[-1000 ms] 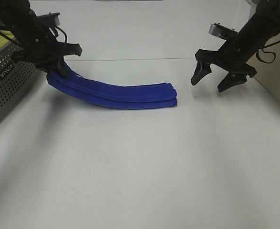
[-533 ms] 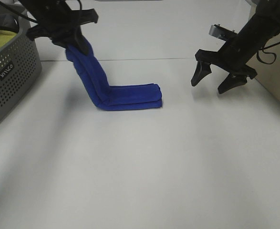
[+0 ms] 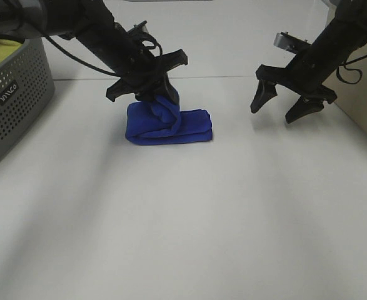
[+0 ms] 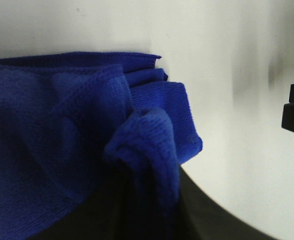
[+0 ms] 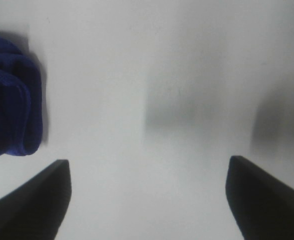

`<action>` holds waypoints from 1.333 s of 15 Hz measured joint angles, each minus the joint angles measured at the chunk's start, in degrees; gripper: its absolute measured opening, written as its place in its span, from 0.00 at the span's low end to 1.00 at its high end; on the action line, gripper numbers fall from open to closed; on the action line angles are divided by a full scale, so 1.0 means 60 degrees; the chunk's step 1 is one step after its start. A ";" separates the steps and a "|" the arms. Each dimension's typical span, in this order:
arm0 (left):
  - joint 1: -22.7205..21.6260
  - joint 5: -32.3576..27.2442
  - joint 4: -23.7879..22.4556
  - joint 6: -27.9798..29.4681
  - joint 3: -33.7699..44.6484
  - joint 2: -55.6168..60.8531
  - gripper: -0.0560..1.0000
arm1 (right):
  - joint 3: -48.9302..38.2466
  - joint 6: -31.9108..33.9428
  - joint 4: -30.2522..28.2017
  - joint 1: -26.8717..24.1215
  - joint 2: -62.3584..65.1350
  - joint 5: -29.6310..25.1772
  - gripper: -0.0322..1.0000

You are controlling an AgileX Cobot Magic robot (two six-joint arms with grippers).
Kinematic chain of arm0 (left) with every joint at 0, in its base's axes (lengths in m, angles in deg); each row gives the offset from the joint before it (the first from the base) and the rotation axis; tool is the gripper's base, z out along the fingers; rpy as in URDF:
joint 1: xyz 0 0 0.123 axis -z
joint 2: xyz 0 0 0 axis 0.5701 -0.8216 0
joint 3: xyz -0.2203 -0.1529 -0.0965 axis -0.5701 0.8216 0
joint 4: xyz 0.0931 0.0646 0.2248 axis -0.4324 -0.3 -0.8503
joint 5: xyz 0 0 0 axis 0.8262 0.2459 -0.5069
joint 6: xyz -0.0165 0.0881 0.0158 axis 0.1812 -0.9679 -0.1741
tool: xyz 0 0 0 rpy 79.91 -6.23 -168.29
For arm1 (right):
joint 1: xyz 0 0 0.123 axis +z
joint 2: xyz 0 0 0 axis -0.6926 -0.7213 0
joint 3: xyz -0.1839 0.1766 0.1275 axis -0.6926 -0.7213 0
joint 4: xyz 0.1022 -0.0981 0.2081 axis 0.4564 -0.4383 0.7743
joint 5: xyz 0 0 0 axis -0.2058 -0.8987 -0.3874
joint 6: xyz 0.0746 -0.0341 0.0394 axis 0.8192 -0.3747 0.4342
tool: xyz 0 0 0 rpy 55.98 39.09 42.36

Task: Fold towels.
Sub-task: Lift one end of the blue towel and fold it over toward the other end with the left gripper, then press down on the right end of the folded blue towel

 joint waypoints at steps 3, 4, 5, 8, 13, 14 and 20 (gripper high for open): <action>0.0162 0.0649 0.0640 0.0000 0.0000 -0.0010 0.43 | 0.0000 0.0000 0.0000 0.0000 0.0000 -0.0019 0.80; 0.0191 0.0678 0.1050 -0.0162 0.0000 -0.0010 0.45 | 0.0000 0.0000 0.0000 0.0000 0.0000 -0.0095 0.80; 0.0210 0.0735 0.1557 -0.0497 0.0000 -0.0010 0.47 | 0.0000 0.0000 0.0029 0.0000 0.0000 -0.0201 0.80; 0.0248 0.0898 0.2588 -0.1165 0.0000 -0.0010 0.59 | 0.0000 0.0000 0.0458 0.0000 0.0095 -0.0458 0.80; -0.0621 0.0726 0.2750 -0.2053 -0.0974 0.0162 0.67 | 0.0000 -0.1213 0.3304 0.0095 0.0936 -0.1060 0.80; -0.0888 0.0735 0.2741 -0.2187 -0.0993 0.0382 0.67 | 0.0000 -0.1652 0.4020 0.0277 0.0936 -0.1165 0.80; -0.1881 0.0583 0.2502 -0.2330 -0.1060 0.1165 0.67 | 0.0000 -0.2406 0.5882 0.2349 0.0487 0.0010 0.80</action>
